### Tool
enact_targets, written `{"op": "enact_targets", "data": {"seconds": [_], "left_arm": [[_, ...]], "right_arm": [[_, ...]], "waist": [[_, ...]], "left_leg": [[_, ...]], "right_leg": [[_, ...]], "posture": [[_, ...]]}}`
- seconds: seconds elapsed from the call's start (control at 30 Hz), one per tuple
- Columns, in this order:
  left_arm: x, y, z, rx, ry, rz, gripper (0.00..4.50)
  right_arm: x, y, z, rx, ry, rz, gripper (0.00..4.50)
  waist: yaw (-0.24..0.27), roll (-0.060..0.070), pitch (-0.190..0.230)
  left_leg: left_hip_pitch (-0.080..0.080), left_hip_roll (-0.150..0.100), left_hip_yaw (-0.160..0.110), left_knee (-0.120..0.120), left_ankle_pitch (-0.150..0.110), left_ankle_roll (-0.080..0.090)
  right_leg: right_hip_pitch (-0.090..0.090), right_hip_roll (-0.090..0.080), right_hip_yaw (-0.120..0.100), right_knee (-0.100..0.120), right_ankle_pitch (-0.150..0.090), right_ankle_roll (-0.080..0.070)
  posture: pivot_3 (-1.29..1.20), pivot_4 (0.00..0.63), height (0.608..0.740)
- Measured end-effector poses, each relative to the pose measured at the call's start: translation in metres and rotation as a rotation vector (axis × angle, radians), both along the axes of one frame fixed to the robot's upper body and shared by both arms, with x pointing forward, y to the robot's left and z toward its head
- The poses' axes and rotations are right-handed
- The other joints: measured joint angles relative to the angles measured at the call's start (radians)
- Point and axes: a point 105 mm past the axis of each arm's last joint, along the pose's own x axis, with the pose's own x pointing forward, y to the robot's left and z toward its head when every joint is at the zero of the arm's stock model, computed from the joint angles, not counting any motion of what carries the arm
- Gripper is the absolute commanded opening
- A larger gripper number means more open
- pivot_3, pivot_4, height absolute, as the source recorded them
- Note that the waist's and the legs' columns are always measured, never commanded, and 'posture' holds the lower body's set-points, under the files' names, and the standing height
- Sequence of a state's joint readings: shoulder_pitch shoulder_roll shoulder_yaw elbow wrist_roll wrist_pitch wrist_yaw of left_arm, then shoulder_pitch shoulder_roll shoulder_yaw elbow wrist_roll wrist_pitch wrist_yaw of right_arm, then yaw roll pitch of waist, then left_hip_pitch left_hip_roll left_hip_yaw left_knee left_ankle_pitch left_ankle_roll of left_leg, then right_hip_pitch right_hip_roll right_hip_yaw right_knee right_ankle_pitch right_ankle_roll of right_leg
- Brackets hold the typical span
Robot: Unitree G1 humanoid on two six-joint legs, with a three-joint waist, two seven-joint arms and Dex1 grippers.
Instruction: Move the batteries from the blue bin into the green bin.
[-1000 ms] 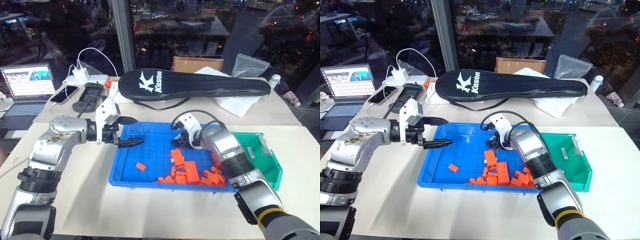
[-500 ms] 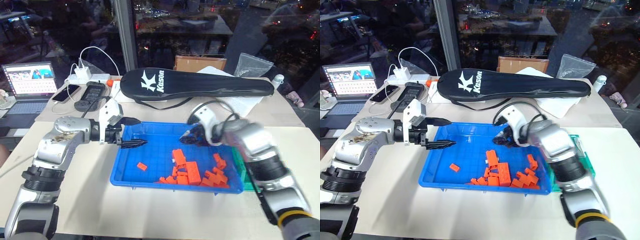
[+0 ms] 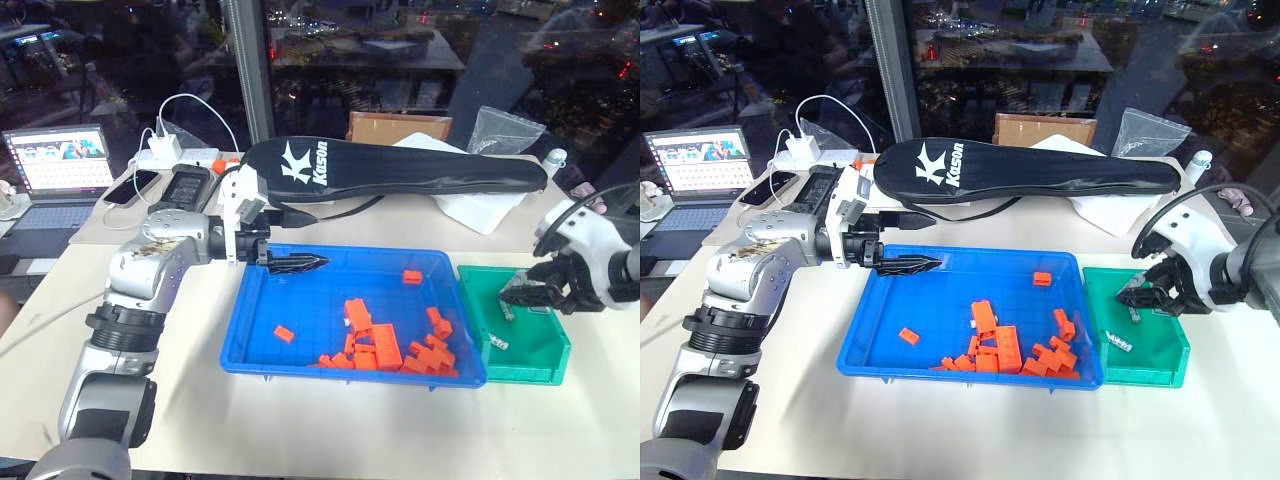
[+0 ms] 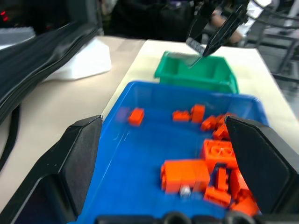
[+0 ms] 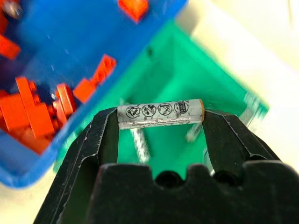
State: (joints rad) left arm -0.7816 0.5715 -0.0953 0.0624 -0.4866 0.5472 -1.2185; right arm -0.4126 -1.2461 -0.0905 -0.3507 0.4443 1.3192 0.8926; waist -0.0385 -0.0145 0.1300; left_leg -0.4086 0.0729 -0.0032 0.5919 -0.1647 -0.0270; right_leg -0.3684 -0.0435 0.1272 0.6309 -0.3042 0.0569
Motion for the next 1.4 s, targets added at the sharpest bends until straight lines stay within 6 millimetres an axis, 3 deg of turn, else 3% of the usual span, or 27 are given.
{"op": "enact_targets", "data": {"seconds": [0.1,0.17,0.3,0.47,0.6,0.67,0.8,0.9,1.0,1.13,1.37,1.4], "left_arm": [[0.001,-0.001,-0.003,0.007,0.005,-0.001,4.50],[0.001,-0.001,-0.003,0.010,0.005,-0.001,4.50],[0.001,0.001,-0.004,0.019,0.004,0.003,4.50],[0.000,0.009,-0.009,0.047,0.008,0.027,4.50],[-0.002,0.018,-0.019,0.091,0.019,0.057,4.50],[-0.003,0.020,-0.020,0.109,0.008,0.067,4.50],[-0.001,0.027,-0.021,0.132,0.000,0.099,4.50],[-0.004,0.027,-0.022,0.142,0.001,0.100,4.50],[-0.007,0.027,-0.023,0.151,0.009,0.095,4.50],[-0.007,0.031,-0.025,0.164,0.013,0.111,4.50],[-0.007,0.031,-0.024,0.163,0.005,0.116,4.50],[-0.007,0.031,-0.023,0.164,0.004,0.116,4.50]], "right_arm": [[-0.003,-0.006,-0.010,-0.018,0.024,-0.031,2.52],[-0.002,-0.007,-0.009,-0.021,0.020,-0.032,3.52],[-0.001,-0.010,-0.005,-0.050,0.004,-0.035,4.48],[0.008,-0.005,0.019,-0.082,-0.078,-0.003,4.48],[0.018,0.044,0.030,0.038,-0.124,0.163,4.48],[0.020,0.082,0.020,0.102,-0.105,0.277,4.48],[0.029,0.116,-0.012,0.133,-0.055,0.285,4.48],[0.037,0.153,-0.018,0.240,-0.065,0.271,4.48],[0.031,0.185,-0.028,0.329,-0.006,0.284,4.48],[0.040,0.177,-0.042,0.260,0.001,0.190,4.48],[0.049,0.183,-0.057,0.261,0.039,0.128,4.48],[0.049,0.182,-0.059,0.253,0.040,0.124,4.24]], "waist": [[0.000,0.000,0.000],[-0.002,0.000,0.000],[-0.001,0.001,0.000],[-0.006,0.001,0.000],[-0.013,0.000,0.000],[-0.012,0.000,0.000],[0.002,0.000,0.000],[0.004,0.000,0.000],[0.006,0.001,0.000],[0.021,0.001,0.000],[0.018,0.001,0.000],[0.018,0.001,0.000]], "left_leg": [[0.000,0.000,0.000,0.000,0.000,0.000],[0.000,0.000,0.000,0.000,0.000,0.000],[0.000,0.000,0.000,0.000,0.000,0.000],[0.000,0.000,0.000,-0.001,0.000,0.000],[0.001,0.000,0.000,-0.001,0.000,0.000],[0.000,0.000,-0.001,-0.001,0.000,0.000],[-0.003,-0.001,-0.001,0.001,0.000,0.000],[-0.004,-0.001,-0.002,0.000,0.000,0.000],[-0.005,-0.001,-0.003,0.000,0.000,0.000],[-0.005,-0.001,-0.003,0.001,0.000,0.000],[-0.005,-0.001,-0.004,0.001,0.001,0.001],[-0.005,-0.001,-0.004,0.000,0.001,0.001]], "right_leg": [[0.000,0.000,0.000,0.000,0.000,0.000],[0.000,0.000,0.000,0.000,0.000,0.000],[0.000,0.000,0.000,0.000,0.000,0.000],[0.000,0.000,0.000,0.000,0.000,0.000],[0.000,0.000,0.000,0.000,0.000,0.000],[-0.001,0.000,0.000,0.000,0.000,0.000],[-0.002,0.000,0.000,0.000,0.001,-0.002],[-0.003,0.000,-0.001,0.001,0.003,-0.006],[-0.003,0.000,-0.002,0.003,0.003,-0.006],[-0.003,0.000,-0.002,0.002,0.003,-0.006],[-0.003,0.001,-0.002,0.004,0.003,-0.006],[-0.003,0.001,-0.002,0.003,0.003,-0.006]], "posture": [[0.00,0.150,0.740],[0.00,0.150,0.740],[0.00,0.150,0.740],[0.00,0.150,0.740],[0.00,0.150,0.740],[0.00,0.150,0.740],[0.00,0.150,0.740],[0.00,0.150,0.740],[0.00,0.150,0.740],[0.00,0.150,0.740],[0.00,0.150,0.740],[0.00,0.150,0.740]]}}
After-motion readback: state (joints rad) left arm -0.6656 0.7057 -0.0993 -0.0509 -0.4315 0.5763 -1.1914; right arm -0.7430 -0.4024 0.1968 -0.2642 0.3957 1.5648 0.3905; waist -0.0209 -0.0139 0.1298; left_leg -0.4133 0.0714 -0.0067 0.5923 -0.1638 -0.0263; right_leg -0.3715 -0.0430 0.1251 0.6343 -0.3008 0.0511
